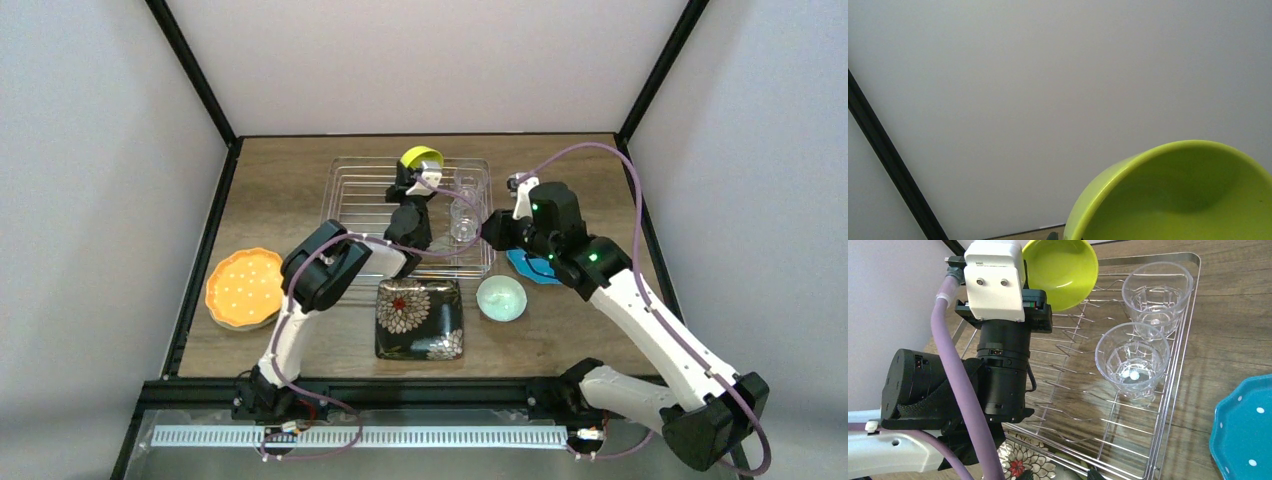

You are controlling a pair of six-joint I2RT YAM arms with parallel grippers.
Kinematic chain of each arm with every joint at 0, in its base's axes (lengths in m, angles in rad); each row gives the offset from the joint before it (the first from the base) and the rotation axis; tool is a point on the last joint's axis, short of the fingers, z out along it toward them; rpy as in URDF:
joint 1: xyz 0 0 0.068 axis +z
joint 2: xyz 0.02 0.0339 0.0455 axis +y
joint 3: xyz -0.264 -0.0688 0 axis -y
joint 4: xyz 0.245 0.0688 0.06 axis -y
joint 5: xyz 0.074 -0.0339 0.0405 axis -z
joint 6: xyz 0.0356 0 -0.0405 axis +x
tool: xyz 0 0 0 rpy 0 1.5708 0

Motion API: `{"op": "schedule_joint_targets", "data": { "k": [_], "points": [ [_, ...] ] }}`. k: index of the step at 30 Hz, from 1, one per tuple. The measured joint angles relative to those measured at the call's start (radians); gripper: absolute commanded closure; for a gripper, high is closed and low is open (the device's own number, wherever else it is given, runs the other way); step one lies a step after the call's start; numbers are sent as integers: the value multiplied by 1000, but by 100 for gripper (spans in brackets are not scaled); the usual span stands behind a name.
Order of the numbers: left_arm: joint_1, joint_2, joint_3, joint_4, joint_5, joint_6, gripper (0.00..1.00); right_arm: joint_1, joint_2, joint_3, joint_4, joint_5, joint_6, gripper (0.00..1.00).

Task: Load the mixed dishes into the dish rack
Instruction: Place the bowl on the dish rack.

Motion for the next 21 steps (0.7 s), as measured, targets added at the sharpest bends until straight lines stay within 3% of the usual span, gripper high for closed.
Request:
{"op": "schedule_joint_targets", "data": {
  "k": [11, 21],
  "points": [
    [4, 36, 69, -19, 40, 71, 97, -2, -19, -16, 8, 23, -29, 35],
    [5, 53, 138, -220, 89, 107, 97, -8, -19, -16, 13, 50, -51, 34]
  ]
}}
